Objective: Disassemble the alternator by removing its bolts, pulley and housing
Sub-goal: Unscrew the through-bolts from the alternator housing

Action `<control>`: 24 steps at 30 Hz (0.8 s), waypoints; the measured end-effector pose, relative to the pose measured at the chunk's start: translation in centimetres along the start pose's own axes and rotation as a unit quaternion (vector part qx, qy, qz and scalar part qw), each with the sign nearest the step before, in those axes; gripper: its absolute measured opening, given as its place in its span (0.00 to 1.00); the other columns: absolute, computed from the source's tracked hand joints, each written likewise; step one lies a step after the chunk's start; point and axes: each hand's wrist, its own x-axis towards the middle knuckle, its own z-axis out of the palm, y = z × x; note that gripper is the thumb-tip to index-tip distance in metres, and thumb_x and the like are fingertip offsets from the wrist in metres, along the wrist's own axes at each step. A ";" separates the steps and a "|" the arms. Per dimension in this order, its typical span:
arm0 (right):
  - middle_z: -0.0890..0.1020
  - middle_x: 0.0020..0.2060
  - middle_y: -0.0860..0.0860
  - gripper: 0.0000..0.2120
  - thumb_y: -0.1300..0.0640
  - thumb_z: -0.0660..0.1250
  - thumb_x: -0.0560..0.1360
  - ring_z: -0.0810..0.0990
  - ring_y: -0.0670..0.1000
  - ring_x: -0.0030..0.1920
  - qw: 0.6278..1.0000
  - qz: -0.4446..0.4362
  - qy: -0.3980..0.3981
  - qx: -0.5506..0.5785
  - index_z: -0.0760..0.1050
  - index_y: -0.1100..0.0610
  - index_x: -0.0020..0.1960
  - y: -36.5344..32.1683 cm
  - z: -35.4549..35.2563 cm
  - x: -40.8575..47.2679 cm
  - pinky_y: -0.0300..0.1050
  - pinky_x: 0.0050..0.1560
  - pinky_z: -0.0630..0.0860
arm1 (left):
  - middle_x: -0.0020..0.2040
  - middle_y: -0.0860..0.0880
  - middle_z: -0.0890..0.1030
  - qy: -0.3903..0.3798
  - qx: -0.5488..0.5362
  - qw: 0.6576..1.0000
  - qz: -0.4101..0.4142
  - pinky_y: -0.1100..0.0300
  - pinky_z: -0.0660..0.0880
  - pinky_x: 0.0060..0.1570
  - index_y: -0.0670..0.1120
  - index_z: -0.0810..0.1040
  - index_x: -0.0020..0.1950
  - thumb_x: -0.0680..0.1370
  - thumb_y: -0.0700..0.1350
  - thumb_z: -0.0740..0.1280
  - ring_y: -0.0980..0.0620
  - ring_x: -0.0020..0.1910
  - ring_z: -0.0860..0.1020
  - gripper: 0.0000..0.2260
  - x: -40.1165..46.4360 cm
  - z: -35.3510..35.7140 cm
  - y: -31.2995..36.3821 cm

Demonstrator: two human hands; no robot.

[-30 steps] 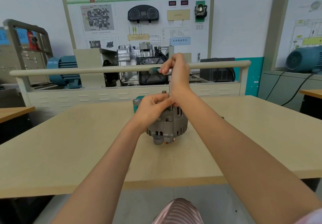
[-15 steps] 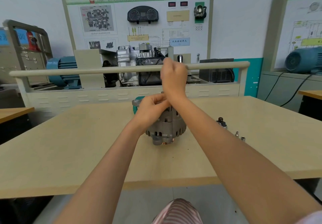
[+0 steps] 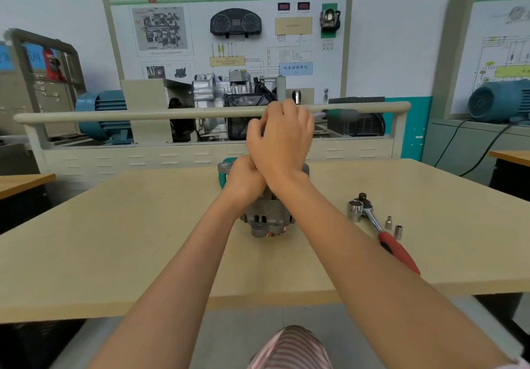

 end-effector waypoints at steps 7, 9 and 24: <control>0.66 0.25 0.47 0.18 0.56 0.57 0.74 0.66 0.50 0.32 0.962 0.088 -0.010 0.259 0.63 0.55 0.26 -0.6 -0.2 1.4 0.45 0.39 0.63 | 0.23 0.57 0.75 -0.012 -0.004 1.000 0.022 0.70 0.67 0.25 0.50 0.74 0.32 0.77 0.37 0.64 0.58 0.28 0.72 0.14 -0.1 0.2 0.1; 0.63 0.20 0.48 0.22 0.60 0.56 0.76 0.62 0.49 0.26 0.871 0.201 -0.033 0.448 0.59 0.54 0.24 -0.3 -0.5 2.5 0.44 0.32 0.61 | 0.28 0.59 0.80 -0.035 -0.018 0.999 0.037 0.70 0.71 0.30 0.54 0.79 0.36 0.77 0.42 0.66 0.61 0.32 0.78 0.12 -0.3 0.3 0.2; 0.76 0.42 0.53 0.11 0.55 0.58 0.72 0.70 0.54 0.46 0.999 -0.012 0.018 -0.046 0.76 0.61 0.44 0.4 0.3 -0.2 0.47 0.56 0.62 | 0.25 0.50 0.71 0.018 0.016 1.000 -0.003 0.65 0.63 0.25 0.45 0.70 0.30 0.77 0.33 0.61 0.56 0.26 0.67 0.16 0.1 0.3 -0.1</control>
